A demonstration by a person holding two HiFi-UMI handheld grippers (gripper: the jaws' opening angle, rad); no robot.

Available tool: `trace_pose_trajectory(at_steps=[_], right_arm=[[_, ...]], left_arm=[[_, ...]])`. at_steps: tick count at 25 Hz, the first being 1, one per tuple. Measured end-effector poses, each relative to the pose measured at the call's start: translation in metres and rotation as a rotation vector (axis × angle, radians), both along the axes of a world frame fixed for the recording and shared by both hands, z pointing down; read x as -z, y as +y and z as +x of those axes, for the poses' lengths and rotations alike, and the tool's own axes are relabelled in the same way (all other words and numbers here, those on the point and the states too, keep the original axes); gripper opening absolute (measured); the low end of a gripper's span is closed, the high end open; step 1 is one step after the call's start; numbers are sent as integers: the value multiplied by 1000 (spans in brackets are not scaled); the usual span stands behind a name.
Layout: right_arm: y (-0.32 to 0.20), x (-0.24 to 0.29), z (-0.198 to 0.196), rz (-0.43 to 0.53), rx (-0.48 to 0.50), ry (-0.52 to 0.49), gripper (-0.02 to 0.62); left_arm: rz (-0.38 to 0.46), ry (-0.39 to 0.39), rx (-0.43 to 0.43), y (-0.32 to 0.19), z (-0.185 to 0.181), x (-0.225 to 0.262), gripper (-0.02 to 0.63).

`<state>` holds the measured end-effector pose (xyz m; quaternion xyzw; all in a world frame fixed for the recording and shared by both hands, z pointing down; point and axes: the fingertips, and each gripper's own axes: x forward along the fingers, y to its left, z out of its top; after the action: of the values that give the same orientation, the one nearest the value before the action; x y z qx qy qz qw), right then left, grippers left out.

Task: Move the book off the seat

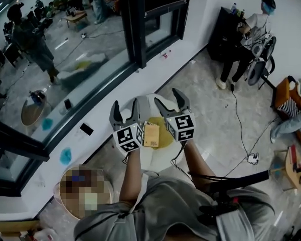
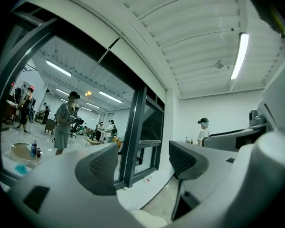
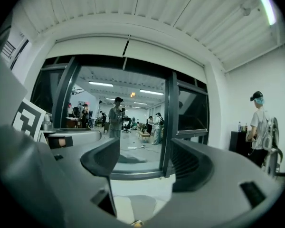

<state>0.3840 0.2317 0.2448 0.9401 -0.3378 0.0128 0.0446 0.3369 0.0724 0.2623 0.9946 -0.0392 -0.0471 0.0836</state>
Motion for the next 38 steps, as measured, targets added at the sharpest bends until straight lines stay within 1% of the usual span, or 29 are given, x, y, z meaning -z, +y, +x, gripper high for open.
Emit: trace_pose_trajectory(at_steps=[3,6,10,13,16,21,26,31,33,38], right_arm=[[-8,10,35,-2,-9,7,344],[-13,12,61,-2,-19,16,344],[-28,-2,88,-25,-2,-21,344],[-46,-6,102,-42,52,-29,344],[-73,-6,117,-32,128,-27,344],[-104,-8,135,-20,249,-36,344],[-120,-8,150,14,352,-58,344],[-109,-16,160,35,391,-96,344],[-103,-18,163,45,394,-107,344],[-105,-22,167,54,409,-104,344]], left_arm=[[-16,12,-32,-8,37,5,348],[1,15,-65,-15,64,5,348],[-9,-8,-50,-34,83,-4,348],[-1,-14,-20,-41,86,-4,348],[4,-10,22,-53,91,0,348],[21,-21,117,-69,92,3,348],[37,-50,211,-72,94,7,348],[32,-63,256,-55,95,8,348],[30,-73,259,-49,97,7,348],[49,-80,283,-51,98,6,347]])
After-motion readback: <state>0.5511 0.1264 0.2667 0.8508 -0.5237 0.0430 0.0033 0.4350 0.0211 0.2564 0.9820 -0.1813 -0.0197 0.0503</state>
